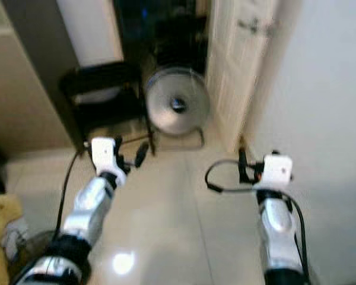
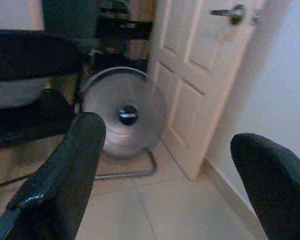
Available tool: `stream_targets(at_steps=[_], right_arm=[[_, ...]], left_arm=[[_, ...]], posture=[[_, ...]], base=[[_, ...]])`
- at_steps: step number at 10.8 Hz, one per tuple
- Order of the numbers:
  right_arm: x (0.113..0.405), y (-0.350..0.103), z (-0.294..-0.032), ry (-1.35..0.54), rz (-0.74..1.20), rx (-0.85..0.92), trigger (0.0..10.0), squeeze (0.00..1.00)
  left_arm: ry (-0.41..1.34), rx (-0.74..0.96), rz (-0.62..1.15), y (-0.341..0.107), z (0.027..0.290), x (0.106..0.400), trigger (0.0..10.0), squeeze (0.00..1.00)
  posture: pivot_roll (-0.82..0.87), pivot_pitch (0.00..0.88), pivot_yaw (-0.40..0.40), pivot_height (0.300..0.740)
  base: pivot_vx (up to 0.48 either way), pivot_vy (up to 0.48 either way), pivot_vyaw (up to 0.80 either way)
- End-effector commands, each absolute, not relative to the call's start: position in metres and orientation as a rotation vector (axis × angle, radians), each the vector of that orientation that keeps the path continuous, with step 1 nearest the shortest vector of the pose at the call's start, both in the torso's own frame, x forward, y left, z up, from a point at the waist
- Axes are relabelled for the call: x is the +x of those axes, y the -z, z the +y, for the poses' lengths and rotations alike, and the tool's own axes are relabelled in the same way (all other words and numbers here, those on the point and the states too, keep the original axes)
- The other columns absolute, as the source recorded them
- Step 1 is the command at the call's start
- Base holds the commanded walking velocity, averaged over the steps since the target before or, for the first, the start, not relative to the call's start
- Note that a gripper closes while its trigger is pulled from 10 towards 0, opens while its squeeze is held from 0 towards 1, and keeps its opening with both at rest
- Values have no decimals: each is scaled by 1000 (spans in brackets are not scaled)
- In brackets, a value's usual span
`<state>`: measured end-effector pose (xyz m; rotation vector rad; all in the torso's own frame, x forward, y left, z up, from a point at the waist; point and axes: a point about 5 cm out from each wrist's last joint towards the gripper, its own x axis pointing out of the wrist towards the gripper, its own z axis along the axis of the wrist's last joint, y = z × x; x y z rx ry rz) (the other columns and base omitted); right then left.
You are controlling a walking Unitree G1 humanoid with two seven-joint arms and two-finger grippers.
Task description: Clean up the room
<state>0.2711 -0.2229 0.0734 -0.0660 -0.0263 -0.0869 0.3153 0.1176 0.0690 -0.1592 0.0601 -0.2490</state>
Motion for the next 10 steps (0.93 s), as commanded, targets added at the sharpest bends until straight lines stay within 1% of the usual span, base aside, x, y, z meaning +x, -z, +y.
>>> stream_targets(at_steps=[1,8,10], right_arm=[[274,-77,-218,78,-42,-55,10000,0],[278,-79,-222,88,-39,-62,10000,0],[277,-81,-227,108,-50,-56,10000,0]], left_arm=[[236,-156,55,-70,123,317,10000,0],[261,-164,47,-71,114,317,10000,0],[248,-164,31,-74,118,319,10000,0]], posture=[[-155,0,36,740],[-162,0,29,740],[-157,0,31,740]], base=[[480,0,0],[480,0,0],[480,0,0]])
